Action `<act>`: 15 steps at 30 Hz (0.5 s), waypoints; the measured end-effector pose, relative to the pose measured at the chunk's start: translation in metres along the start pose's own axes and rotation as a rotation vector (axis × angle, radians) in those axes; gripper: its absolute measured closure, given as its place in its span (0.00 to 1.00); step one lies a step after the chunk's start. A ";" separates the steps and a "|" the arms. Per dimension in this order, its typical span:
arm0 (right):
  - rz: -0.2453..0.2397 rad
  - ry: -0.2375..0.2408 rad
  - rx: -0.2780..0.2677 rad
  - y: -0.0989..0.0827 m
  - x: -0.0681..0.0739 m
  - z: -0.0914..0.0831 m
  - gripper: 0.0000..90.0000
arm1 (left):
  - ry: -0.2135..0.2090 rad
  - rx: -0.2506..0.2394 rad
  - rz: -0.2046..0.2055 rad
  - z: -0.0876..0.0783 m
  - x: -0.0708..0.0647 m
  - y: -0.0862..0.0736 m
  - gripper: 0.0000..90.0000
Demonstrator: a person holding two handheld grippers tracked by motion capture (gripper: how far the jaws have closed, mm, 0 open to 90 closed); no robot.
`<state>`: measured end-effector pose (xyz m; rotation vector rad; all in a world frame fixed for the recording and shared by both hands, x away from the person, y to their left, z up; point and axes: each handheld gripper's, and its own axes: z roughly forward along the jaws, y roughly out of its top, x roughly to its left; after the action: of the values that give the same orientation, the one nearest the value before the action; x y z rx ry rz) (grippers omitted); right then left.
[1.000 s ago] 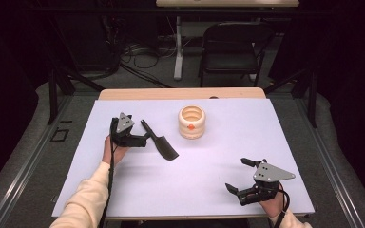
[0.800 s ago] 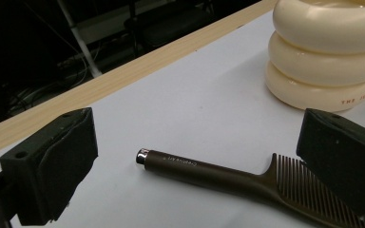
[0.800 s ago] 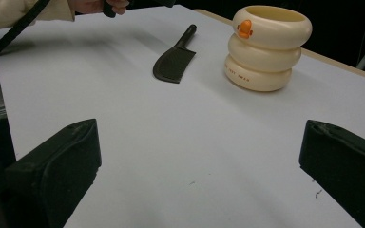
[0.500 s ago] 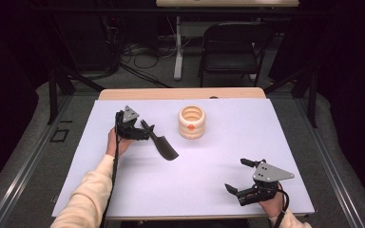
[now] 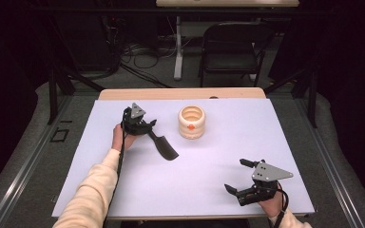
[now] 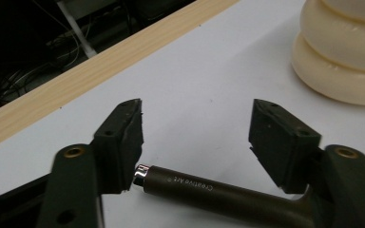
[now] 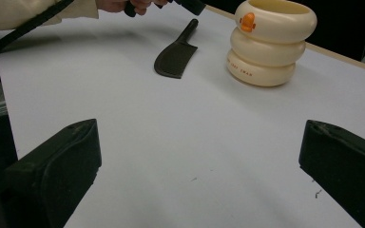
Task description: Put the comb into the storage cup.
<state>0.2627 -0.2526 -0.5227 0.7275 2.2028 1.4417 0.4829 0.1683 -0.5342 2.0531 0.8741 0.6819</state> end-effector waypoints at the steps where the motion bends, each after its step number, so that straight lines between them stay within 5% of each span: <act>1: -0.001 0.001 0.000 0.000 0.000 0.000 0.00 | -0.008 0.003 0.004 0.001 0.001 -0.001 0.46; 8: 0.001 0.000 0.003 0.000 0.000 0.000 0.00 | -0.053 0.019 -0.018 0.007 0.007 0.002 0.71; 15: 0.001 -0.001 0.001 0.000 0.000 0.000 0.00 | -0.081 0.066 0.002 0.016 0.009 0.002 0.95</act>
<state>0.2629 -0.2528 -0.5231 0.7295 2.2027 1.4408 0.5005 0.1668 -0.5397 2.1251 0.8586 0.5734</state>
